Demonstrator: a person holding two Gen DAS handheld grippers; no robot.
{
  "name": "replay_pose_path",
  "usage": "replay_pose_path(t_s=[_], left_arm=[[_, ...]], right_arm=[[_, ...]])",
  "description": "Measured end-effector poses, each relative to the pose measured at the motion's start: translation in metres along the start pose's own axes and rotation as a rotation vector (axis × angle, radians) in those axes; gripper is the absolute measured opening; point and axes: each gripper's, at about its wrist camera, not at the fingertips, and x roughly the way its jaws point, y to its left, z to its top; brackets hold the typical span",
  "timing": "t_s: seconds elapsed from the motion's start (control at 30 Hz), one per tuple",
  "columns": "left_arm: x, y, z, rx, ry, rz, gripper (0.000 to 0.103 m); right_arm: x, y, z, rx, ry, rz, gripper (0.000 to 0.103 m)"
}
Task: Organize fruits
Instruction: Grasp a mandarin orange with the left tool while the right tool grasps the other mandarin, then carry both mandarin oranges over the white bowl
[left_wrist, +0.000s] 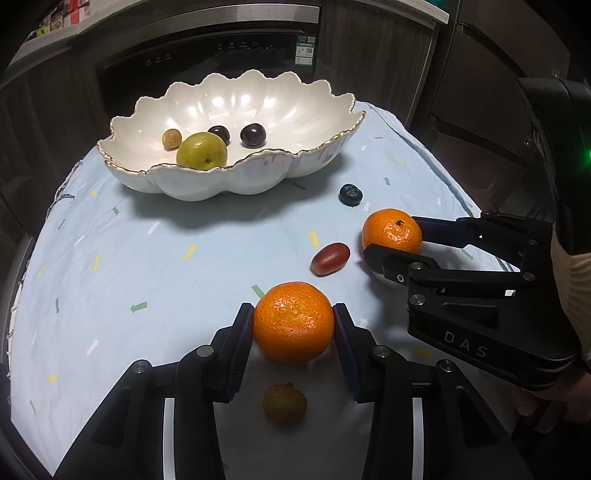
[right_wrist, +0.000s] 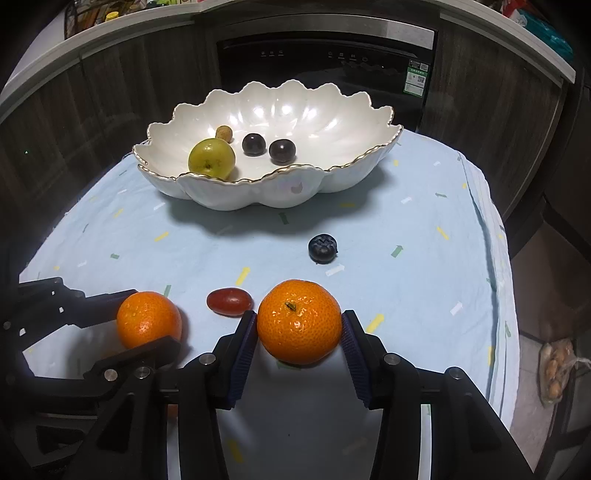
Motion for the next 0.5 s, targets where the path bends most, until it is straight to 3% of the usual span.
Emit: replay_pose_path(t_s=[0.5], left_arm=[[-0.022, 0.005, 0.006, -0.006, -0.040, 0.006, 0.042]], right_arm=[[-0.023, 0.003, 0.005, 0.016, -0.037, -0.027, 0.047]])
